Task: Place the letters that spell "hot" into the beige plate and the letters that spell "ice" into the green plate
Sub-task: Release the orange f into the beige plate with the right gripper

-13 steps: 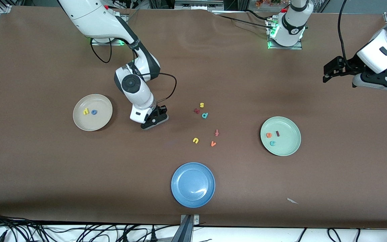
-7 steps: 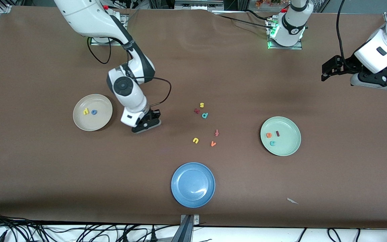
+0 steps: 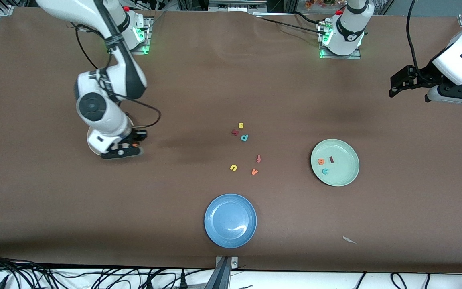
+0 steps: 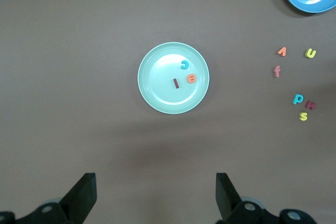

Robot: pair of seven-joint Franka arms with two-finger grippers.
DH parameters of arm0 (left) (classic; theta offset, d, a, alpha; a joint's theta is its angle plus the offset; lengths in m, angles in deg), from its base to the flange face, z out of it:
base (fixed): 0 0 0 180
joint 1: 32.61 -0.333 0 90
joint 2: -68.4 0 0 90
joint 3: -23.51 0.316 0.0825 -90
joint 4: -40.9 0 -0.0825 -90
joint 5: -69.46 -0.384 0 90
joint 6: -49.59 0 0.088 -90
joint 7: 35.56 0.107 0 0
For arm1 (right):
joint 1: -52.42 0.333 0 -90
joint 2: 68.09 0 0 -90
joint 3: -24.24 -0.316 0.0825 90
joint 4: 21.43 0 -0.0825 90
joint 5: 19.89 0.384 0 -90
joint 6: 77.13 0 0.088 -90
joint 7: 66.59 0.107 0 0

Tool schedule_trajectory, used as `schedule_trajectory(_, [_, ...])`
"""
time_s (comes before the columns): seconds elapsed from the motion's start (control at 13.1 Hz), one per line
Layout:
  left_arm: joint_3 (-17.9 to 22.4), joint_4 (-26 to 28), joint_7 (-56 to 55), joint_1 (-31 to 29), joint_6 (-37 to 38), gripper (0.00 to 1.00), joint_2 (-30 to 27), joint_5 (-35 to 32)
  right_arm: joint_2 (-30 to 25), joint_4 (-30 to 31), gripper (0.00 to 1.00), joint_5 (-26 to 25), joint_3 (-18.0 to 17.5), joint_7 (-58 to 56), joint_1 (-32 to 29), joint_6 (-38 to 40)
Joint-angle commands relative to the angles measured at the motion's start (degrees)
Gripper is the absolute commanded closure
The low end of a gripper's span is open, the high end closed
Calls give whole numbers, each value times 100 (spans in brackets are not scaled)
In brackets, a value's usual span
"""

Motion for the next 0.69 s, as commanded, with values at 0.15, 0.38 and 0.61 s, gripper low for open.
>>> schedule_trajectory(0.15, [-31,-262,-41,6,294,0,-21,-96,-153,941,84,15,492,-282,22,-217])
schedule_trajectory(0.38, [-31,-245,-32,6,302,0,14,-105,22,1214,83,50,501,-300,22,-682])
schedule_trajectory(0.61, [-5,-245,-32,-11,311,0,32,-105,49,1250,48,76,492,-300,14,-710])
